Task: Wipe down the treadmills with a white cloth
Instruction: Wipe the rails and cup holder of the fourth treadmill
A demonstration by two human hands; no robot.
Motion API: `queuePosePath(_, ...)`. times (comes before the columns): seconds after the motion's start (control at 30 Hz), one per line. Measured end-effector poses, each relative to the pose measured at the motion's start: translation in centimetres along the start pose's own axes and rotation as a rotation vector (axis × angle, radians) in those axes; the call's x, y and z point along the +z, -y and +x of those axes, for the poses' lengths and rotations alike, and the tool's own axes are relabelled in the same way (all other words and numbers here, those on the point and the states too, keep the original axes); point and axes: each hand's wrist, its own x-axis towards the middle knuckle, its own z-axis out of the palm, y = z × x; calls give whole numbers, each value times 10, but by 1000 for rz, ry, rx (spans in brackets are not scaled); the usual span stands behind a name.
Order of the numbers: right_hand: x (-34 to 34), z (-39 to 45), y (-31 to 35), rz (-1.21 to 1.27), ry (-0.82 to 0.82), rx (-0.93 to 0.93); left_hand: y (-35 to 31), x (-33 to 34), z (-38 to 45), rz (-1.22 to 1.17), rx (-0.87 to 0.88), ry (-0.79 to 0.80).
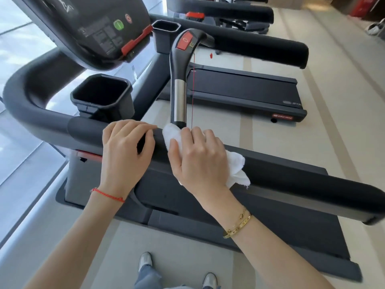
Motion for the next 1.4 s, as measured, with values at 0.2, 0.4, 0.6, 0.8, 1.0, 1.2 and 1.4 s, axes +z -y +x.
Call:
queuePosePath(0.2, 23, 30, 58, 13, 58, 5, 72, -27, 16, -32, -17, -2)
queuePosePath(0.4, 47, 62, 130, 59, 135, -24, 128, -46, 24, -49, -21, 10)
queuePosePath(0.6, 54, 60, 148, 47, 70, -2, 167, -55, 34, -128, -14, 31)
queuePosePath(0.8, 46, 52, 133, -42, 16, 130, 182, -58, 42, -186, 33, 78)
queuePosePath(1.0, 52, 71, 162, -63, 40, 278, 189, -61, 45, -185, 93, 125)
queuePosePath(1.2, 60, 63, 184, -65, 37, 138, 190, -56, 46, -184, 97, 87)
queuePosePath(1.4, 43, 66, 144, -33, 118, 185, 192, -51, 45, -172, 100, 36)
